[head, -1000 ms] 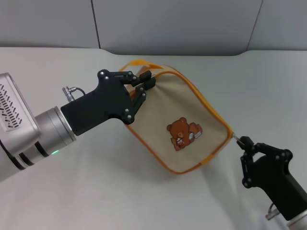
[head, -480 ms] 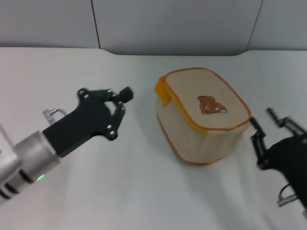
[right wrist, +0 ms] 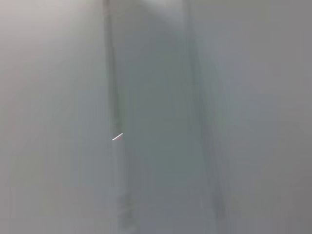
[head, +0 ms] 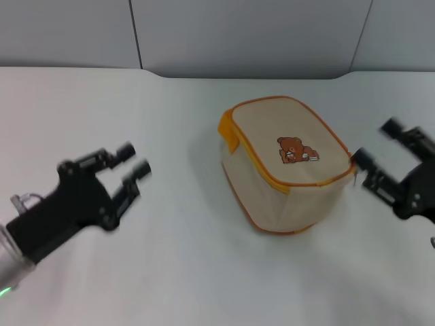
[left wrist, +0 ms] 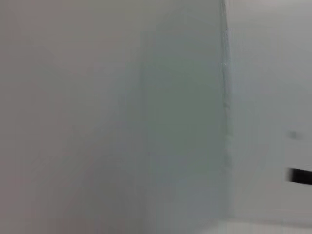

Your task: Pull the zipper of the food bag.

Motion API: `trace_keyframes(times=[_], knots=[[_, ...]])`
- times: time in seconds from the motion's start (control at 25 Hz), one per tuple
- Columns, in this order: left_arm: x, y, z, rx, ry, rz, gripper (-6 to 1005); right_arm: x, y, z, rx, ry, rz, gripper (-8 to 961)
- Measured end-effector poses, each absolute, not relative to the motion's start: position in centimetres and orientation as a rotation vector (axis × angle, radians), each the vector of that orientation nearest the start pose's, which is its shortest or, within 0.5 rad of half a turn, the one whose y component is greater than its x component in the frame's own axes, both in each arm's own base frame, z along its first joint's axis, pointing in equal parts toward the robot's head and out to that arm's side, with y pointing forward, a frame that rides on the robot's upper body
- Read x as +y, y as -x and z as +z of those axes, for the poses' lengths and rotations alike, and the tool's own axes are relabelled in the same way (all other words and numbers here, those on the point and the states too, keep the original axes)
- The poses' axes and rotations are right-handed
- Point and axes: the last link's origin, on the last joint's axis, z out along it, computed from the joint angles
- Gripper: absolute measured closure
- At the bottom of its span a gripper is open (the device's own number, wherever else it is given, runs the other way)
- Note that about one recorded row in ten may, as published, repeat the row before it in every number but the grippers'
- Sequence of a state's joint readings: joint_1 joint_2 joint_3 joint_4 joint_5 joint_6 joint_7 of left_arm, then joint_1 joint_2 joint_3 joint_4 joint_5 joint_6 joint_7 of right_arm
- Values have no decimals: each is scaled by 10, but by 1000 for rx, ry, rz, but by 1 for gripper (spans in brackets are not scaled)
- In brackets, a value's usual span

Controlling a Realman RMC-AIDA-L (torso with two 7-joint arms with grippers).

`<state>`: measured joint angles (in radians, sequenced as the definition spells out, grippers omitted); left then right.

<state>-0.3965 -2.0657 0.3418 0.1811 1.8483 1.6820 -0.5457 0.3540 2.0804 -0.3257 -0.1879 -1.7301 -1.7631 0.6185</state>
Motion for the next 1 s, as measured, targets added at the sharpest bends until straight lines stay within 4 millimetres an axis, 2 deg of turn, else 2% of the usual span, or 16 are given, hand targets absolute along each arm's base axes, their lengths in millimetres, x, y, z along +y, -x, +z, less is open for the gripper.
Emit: trace_keyframes(times=[0.16, 0.2, 0.24, 0.28, 0.32, 0.36, 0.56, 0.76, 1.0], knots=[[258, 301, -20, -288, 2526, -961, 754, 262, -288, 0, 345, 2487, 1121, 245], [254, 300, -24, -278, 2643, -914, 713, 261, -282, -5, 312, 2654, 1067, 208], [254, 300, -24, -278, 2643, -914, 673, 261, -282, -5, 312, 2654, 1067, 182], [253, 298, -27, -275, 2705, -889, 632, 259, -279, -11, 285, 2771, 1019, 157], [253, 298, -27, -275, 2705, -889, 592, 259, -279, -11, 285, 2771, 1019, 132], [253, 297, -28, -282, 2722, -885, 551, 257, -278, -17, 269, 2858, 974, 106], [252, 297, -29, -281, 2728, -881, 318, 256, -277, -23, 272, 2897, 935, 108], [252, 297, -28, -277, 2730, -879, 202, 255, -279, -22, 284, 2888, 932, 109], [251, 297, -29, -250, 2727, -877, 202, 254, -279, -22, 279, 2883, 943, 110]])
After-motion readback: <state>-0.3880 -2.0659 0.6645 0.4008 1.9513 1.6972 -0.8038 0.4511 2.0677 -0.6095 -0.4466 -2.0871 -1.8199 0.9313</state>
